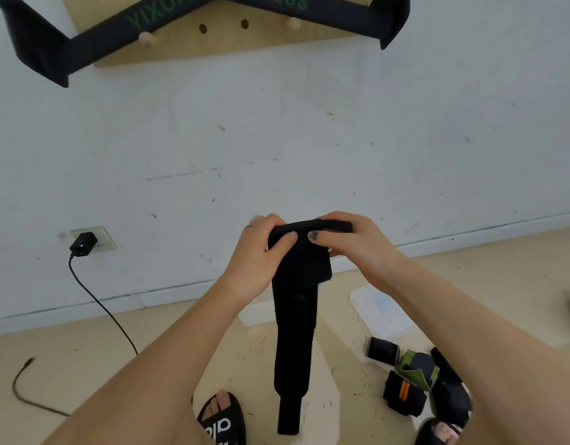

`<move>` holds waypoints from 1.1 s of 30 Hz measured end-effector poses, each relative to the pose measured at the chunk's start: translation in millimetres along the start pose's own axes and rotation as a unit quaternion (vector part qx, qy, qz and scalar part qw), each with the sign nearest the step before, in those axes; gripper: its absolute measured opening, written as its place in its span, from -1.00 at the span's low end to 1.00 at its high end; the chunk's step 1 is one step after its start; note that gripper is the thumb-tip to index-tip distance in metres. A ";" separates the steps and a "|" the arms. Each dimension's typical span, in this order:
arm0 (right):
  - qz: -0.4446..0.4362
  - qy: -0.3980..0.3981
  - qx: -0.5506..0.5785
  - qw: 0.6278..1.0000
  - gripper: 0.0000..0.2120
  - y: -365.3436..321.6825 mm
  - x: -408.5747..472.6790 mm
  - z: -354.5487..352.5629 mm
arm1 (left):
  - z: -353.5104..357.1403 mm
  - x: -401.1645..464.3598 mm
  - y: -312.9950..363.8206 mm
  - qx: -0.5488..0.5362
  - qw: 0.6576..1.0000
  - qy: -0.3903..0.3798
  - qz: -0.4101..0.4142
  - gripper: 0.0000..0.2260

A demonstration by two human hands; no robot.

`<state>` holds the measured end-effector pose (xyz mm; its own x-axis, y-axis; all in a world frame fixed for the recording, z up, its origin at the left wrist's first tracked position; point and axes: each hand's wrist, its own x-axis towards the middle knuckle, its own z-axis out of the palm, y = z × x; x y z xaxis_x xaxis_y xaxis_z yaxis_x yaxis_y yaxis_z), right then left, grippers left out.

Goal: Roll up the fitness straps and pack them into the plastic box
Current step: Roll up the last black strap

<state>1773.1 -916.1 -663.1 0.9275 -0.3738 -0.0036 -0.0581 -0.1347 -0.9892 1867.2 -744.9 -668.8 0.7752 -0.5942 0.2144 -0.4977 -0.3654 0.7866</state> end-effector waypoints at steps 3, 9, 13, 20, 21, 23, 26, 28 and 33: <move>0.000 0.025 -0.009 1.000 -0.90 0.0 -0.2 0.9 | -4.1 -3.7 7.3 -0.097 0.994 -0.022 -0.039 -0.95; 0.019 0.078 0.097 0.992 -0.86 3.5 -2.2 22.6 | 7.2 -6.2 13.3 -0.174 0.981 -0.019 -0.089 -0.92; 0.034 0.098 0.118 0.988 -0.88 6.5 -6.6 47.9 | 16.6 -7.5 17.6 -0.194 0.975 0.006 -0.104 -0.87; 0.033 0.061 0.198 0.978 -0.83 2.5 -5.2 41.7 | 15.4 -3.9 19.7 -0.193 0.979 0.044 -0.045 -0.77; 0.031 0.056 0.198 0.978 -0.83 2.6 -5.9 41.1 | 16.5 -3.6 19.5 -0.188 0.980 0.046 -0.042 -0.77; 0.036 0.056 0.202 0.977 -0.83 2.0 -6.5 40.4 | 18.1 -3.1 18.4 -0.183 0.981 0.048 -0.048 -0.76; 0.058 0.096 0.168 0.979 -0.84 0.4 -5.9 41.6 | 18.2 -1.0 15.9 -0.162 0.984 0.056 -0.051 -0.75; 0.027 0.122 0.066 0.990 -0.84 2.4 -6.8 42.8 | 18.3 0.8 15.8 -0.142 0.987 0.059 -0.043 -0.75; -0.070 0.144 -0.120 0.980 -0.56 10.2 -11.2 47.9 | 21.4 0.9 18.3 -0.130 0.989 0.061 -0.034 -0.75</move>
<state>1779.8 -869.4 -680.2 0.7917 -0.5756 0.2047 -0.0563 -0.4023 -0.9138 1850.5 -767.5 -666.5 0.8526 -0.4782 0.2106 -0.3372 -0.1956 0.9209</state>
